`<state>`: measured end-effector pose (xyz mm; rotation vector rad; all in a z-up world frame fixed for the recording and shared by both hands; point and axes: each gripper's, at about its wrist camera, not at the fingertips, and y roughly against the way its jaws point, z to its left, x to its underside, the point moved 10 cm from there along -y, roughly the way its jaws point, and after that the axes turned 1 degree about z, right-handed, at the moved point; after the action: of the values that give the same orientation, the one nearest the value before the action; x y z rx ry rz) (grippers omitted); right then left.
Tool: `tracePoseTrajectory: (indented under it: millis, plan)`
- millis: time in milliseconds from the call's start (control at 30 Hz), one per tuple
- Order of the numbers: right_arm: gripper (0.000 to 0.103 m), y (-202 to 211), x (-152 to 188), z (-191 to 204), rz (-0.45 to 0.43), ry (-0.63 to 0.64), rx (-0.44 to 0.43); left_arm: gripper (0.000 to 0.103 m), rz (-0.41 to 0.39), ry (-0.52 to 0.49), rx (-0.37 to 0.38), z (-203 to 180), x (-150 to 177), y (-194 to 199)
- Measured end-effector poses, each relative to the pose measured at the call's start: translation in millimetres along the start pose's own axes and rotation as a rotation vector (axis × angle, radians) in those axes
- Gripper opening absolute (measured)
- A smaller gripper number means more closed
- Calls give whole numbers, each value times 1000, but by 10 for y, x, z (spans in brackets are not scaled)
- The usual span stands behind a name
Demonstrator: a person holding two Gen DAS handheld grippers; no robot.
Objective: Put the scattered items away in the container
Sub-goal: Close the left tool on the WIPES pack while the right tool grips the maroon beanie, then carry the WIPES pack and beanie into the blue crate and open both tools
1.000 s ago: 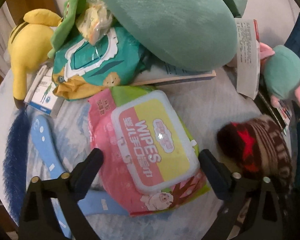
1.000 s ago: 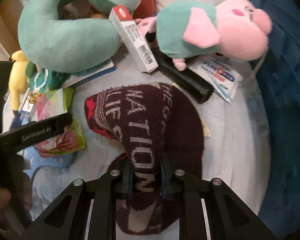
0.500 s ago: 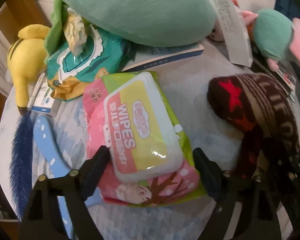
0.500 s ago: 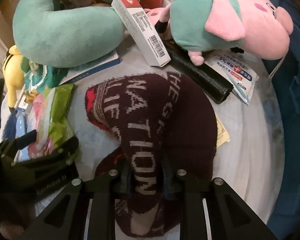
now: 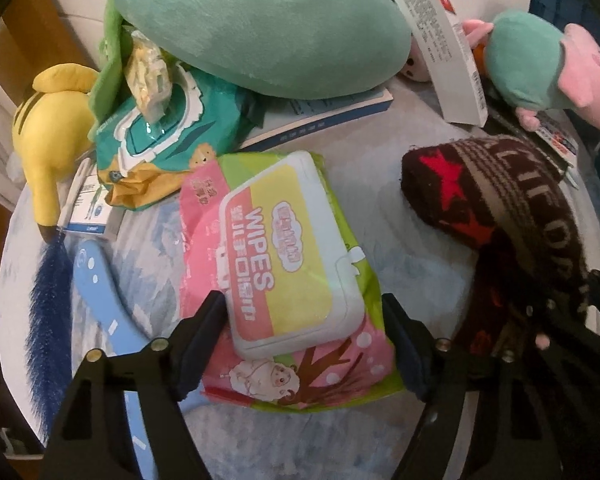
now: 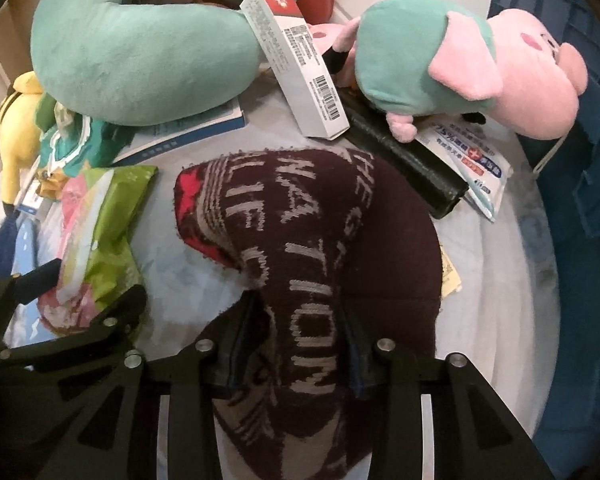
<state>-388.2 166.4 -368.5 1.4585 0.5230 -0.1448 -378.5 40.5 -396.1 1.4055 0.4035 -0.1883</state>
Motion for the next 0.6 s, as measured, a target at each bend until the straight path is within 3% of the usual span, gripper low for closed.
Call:
tracePoseTrajectory:
  millis: [67,133,433,600]
  plan:
    - [24,79,10,-18,-12,-17,-5,72,-12,-6,14,16,9,81]
    - [21,157,7,-26,-19,-30,-16,71,-28,-17,34,21,21,189]
    - [20,766,-188,105,-121,-60,-23,71,-179,-64,103,198,-187,1210]
    - [20,1366,-414,234,-226,-67,-26,71,-271,-81,138,355,-362,1784]
